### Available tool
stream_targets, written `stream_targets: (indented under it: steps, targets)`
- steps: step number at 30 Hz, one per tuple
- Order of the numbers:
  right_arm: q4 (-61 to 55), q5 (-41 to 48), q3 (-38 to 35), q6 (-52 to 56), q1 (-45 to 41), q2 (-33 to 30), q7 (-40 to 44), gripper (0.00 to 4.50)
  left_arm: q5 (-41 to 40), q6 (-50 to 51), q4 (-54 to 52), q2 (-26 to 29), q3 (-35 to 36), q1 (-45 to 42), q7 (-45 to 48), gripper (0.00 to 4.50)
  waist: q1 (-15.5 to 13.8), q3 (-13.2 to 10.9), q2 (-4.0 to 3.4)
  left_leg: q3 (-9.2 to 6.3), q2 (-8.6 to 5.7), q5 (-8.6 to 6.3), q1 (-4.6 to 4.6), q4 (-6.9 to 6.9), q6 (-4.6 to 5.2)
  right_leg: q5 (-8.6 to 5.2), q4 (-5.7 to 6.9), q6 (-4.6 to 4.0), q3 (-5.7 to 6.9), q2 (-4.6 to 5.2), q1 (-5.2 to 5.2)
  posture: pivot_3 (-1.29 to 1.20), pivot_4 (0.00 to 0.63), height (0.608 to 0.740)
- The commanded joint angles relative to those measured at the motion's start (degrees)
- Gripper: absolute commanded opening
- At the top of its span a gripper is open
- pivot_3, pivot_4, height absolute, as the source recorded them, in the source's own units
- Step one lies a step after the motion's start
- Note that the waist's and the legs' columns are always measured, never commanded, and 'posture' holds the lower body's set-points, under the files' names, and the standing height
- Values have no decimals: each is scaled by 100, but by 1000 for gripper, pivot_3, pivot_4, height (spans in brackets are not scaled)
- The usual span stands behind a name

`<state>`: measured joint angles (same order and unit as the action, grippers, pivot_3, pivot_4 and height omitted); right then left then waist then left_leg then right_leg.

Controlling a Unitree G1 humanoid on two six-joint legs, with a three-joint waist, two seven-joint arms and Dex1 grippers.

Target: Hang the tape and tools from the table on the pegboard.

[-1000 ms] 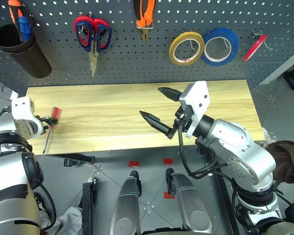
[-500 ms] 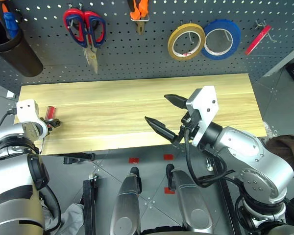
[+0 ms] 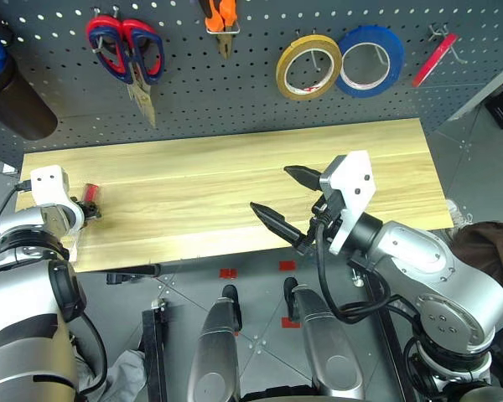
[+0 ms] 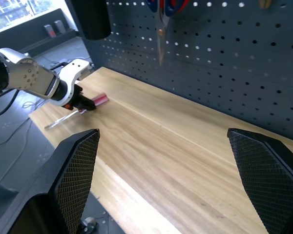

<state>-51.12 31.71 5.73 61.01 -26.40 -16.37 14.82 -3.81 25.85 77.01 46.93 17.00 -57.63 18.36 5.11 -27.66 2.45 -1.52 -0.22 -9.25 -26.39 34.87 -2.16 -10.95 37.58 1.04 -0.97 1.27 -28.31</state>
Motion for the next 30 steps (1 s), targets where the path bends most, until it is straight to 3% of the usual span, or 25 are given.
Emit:
stream_targets:
  steps: [1, 6, 11, 15, 20, 25, 30]
  targets:
    - [-199, 102, -38, -83, 1, -45, -16, 4500, 35, 99, 55, 95, 51, 204, 80, 896, 9, -16, 0, 4, 0, 0, 1, 0, 0, 0, -1, 0, -3, 1, 0, -180, 624, 740]
    - [-105, 52, -21, -197, -27, -79, -5, 4500, 0, 136, 2, 148, 61, 325, 331, 895, 29, -20, 0, 9, 5, -1, 7, -4, 0, 0, -1, 0, -3, 1, -1, -179, 618, 740]
    - [194, 245, -352, -406, -334, 131, 38, 4500, -242, -965, -536, 163, 115, 383, 1462, 895, 8, -22, 2, 7, 10, -1, 4, -7, -1, 0, -8, 0, 5, 1, -2, -151, 570, 740]
    - [680, 37, -91, -1061, -483, 82, 438, 4500, -746, -1592, -1456, 198, 540, 1146, 1869, 895, -2, -2, 32, 8, 59, -8, -13, -5, -22, 17, -61, 22, 33, 1, -5, -104, 512, 740]
    - [1221, -323, 417, -1913, -563, 123, 852, 4500, -1337, -1689, -3709, 46, 1267, 2849, 1685, 895, -5, 22, 49, 18, 89, -26, -15, -7, -47, 33, -53, -12, 39, -8, -28, -36, 418, 740]
    - [1794, -384, 629, -2619, -807, 79, 1589, 4500, -2035, -929, -7179, -385, 1718, 5048, 1829, 895, -197, 174, 86, 18, 89, -28, -66, -5, -53, 47, -57, -34, 51, -2, -74, 28, 365, 740]
    - [2409, -543, 782, -3233, -1043, 72, 2149, 4500, -2664, -436, -8732, -508, 1791, 4850, 1372, 895, -516, 251, 88, -1, 99, -17, -59, 8, -47, 47, -86, -35, 135, -2, -17, 81, 332, 740]
